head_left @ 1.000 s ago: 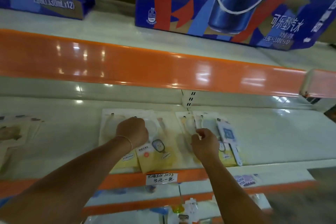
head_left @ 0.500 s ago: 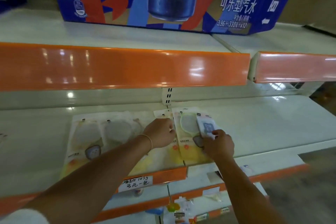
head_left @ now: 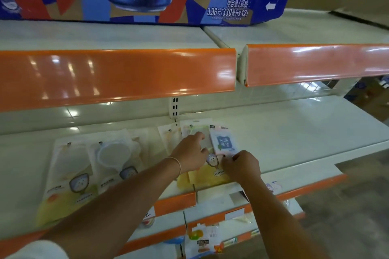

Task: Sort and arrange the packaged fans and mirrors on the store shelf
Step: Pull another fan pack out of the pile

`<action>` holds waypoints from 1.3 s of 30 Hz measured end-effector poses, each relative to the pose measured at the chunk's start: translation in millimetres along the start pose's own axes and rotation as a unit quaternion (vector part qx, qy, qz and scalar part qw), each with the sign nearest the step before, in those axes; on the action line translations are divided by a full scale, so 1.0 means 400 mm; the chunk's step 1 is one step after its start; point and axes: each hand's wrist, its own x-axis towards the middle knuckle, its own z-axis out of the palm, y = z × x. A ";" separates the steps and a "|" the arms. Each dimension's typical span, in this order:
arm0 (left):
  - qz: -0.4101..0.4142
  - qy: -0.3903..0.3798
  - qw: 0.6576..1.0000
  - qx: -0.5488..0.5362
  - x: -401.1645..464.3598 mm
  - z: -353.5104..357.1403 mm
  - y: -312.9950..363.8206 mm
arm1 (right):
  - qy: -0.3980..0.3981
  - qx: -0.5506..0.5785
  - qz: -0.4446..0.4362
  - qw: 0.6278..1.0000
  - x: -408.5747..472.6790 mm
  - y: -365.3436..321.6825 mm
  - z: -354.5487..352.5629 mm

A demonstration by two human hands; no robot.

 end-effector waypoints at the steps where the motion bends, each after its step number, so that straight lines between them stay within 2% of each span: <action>1: 0.000 -0.003 1.000 -0.001 0.002 0.004 -0.001 | -0.002 -0.001 -0.001 1.000 0.002 0.000 0.000; 10: -0.015 0.005 1.000 -0.026 -0.021 -0.007 -0.029 | -0.017 0.011 -0.033 0.999 -0.010 -0.048 -0.011; 20: -0.051 0.082 0.994 -0.042 -0.100 -0.133 -0.123 | -0.012 -0.013 -0.127 0.992 -0.114 -0.210 0.029; 35: -0.183 0.161 0.951 -0.191 -0.396 -0.419 -0.396 | -0.069 -0.004 -0.283 0.957 -0.415 -0.531 0.265; 39: -0.225 0.186 0.937 -0.192 -0.490 -0.474 -0.487 | -0.102 0.001 -0.294 0.950 -0.506 -0.605 0.358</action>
